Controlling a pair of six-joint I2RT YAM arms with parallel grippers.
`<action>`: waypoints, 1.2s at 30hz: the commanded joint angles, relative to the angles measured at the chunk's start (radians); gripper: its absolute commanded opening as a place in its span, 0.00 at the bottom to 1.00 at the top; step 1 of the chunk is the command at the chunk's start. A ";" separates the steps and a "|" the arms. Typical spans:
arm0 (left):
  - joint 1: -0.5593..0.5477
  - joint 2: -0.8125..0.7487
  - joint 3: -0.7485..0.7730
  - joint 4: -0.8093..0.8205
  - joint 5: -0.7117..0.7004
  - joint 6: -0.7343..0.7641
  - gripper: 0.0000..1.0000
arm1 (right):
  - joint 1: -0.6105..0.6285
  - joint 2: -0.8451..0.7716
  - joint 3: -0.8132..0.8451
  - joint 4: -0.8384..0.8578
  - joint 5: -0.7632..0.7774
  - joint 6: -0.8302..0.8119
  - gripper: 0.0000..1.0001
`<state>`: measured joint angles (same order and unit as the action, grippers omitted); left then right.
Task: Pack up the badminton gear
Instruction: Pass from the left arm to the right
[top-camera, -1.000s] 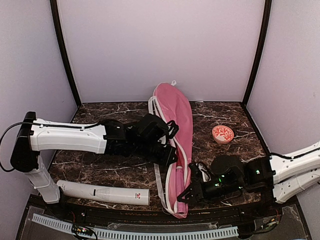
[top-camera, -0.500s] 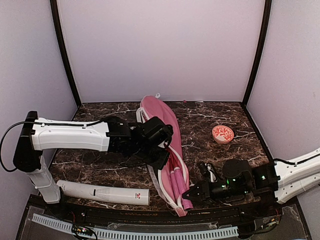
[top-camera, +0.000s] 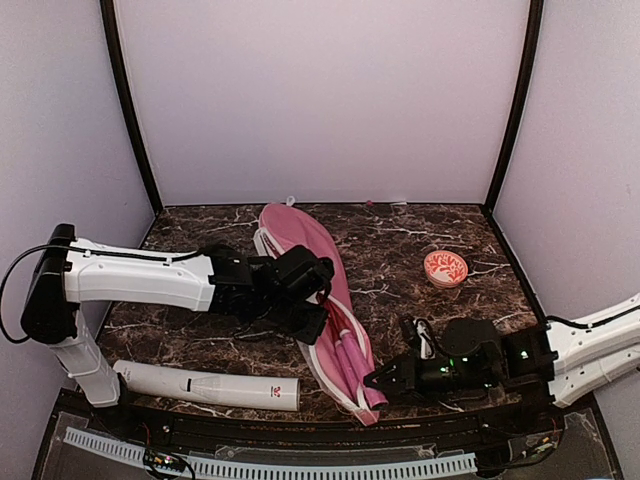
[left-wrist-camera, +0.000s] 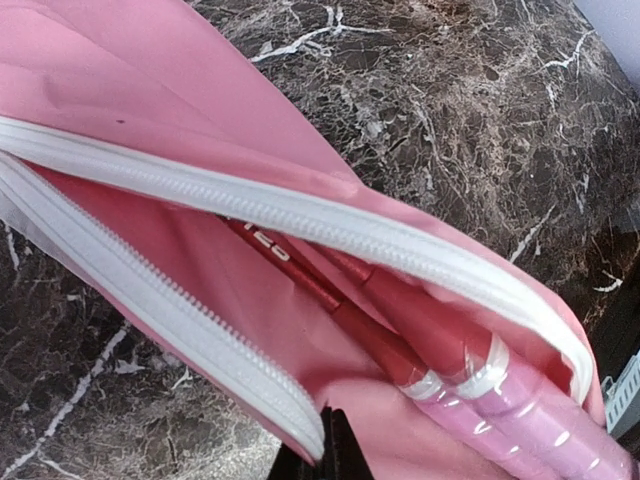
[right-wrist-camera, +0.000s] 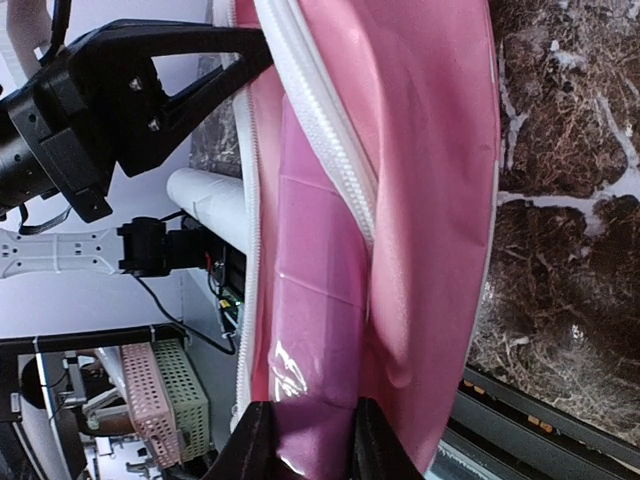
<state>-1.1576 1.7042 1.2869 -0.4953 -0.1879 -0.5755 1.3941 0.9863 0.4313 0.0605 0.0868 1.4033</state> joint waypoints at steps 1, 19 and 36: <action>-0.001 -0.059 -0.114 0.196 0.068 -0.045 0.00 | -0.003 0.121 0.155 -0.051 0.035 -0.090 0.15; -0.002 -0.075 -0.265 0.403 0.129 -0.121 0.00 | -0.003 0.587 0.575 -0.291 0.007 -0.282 0.15; 0.003 -0.107 -0.381 0.492 0.129 -0.215 0.00 | -0.002 0.674 0.657 -0.375 0.063 -0.348 0.47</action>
<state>-1.1282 1.6485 0.9352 -0.0959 -0.1284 -0.7650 1.4048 1.7130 1.0775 -0.4141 0.0799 1.1168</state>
